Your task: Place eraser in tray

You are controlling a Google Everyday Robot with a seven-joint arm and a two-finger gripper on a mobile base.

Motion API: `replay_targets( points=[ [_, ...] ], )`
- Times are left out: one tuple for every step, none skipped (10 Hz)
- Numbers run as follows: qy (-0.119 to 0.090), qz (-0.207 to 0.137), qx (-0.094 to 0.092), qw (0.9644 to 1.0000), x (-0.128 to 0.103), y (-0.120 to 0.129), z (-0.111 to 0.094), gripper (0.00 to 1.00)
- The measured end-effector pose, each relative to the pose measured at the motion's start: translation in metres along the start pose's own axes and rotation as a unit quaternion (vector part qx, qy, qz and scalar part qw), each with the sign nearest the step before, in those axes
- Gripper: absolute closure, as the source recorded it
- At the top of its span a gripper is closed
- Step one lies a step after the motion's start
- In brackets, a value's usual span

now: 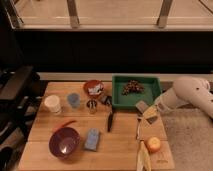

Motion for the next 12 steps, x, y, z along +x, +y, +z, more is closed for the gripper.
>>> replay_targets(
  points=[
    [-0.005, 0.002, 0.011, 0.9999, -0.001, -0.006, -0.004, 1.00],
    [-0.008, 0.002, 0.022, 0.9997, -0.005, -0.016, -0.006, 1.00],
    [-0.011, -0.001, 0.035, 0.9993, -0.016, -0.029, -0.007, 1.00],
    [-0.012, -0.005, 0.047, 0.9988, -0.032, -0.045, -0.007, 1.00],
    [-0.012, -0.010, 0.056, 0.9983, -0.048, -0.059, -0.004, 1.00],
    [-0.011, -0.017, 0.063, 0.9978, -0.063, -0.070, -0.002, 1.00],
    [-0.008, -0.028, 0.073, 0.9969, -0.083, -0.085, 0.002, 0.95],
    [-0.008, -0.036, 0.079, 0.9962, -0.097, -0.095, 0.006, 0.85],
    [-0.008, -0.041, 0.082, 0.9958, -0.104, -0.102, 0.010, 0.77],
    [-0.010, -0.046, 0.084, 0.9953, -0.113, -0.109, 0.016, 0.67],
    [-0.014, -0.050, 0.085, 0.9950, -0.121, -0.115, 0.023, 0.56],
    [-0.019, -0.051, 0.085, 0.9949, -0.124, -0.119, 0.026, 0.46]
  ],
)
